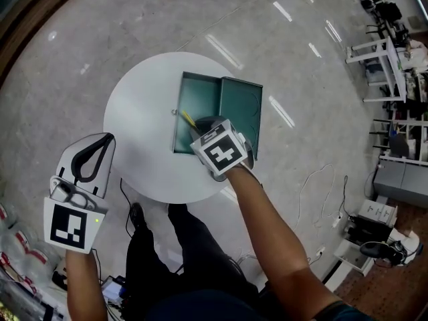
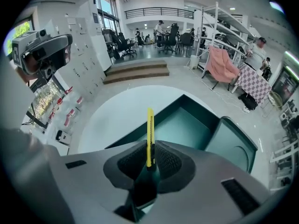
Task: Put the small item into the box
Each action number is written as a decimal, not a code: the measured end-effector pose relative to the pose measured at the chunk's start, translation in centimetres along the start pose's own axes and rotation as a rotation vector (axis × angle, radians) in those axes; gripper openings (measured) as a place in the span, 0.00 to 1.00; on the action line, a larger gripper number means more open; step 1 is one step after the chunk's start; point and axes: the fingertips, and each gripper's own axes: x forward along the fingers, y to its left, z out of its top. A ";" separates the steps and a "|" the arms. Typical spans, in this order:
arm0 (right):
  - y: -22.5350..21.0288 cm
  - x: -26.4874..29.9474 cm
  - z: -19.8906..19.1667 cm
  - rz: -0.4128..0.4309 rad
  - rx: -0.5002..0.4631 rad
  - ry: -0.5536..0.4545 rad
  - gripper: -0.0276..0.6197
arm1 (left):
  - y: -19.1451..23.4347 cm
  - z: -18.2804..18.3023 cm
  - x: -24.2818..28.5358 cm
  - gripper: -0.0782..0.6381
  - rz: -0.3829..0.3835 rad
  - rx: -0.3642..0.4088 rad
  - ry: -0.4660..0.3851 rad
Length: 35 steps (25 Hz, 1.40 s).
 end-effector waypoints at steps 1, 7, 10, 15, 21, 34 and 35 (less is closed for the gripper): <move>0.0 0.2 -0.2 0.002 0.002 0.007 0.15 | 0.0 -0.2 0.0 0.13 0.000 0.001 0.000; 1.1 2.1 -1.0 0.024 0.013 0.043 0.15 | 0.4 -1.1 -0.8 0.13 0.005 0.002 0.000; 1.0 2.2 -1.6 0.029 0.021 0.050 0.15 | 0.1 -0.7 -1.0 0.13 0.009 0.009 -0.001; 2.1 2.8 -2.6 0.062 0.025 0.066 0.15 | 0.0 -0.6 -1.9 0.13 0.017 0.016 -0.009; 2.9 2.4 -2.7 0.076 0.021 0.071 0.15 | 0.2 0.8 -3.6 0.13 0.027 0.036 -0.019; 1.5 -2.2 -2.2 -0.006 0.030 0.007 0.23 | -1.1 5.0 -5.6 0.13 0.009 0.100 -0.059; 1.5 -2.7 -2.0 -0.013 0.036 -0.003 0.23 | -1.1 5.4 -5.8 0.13 0.005 0.108 -0.064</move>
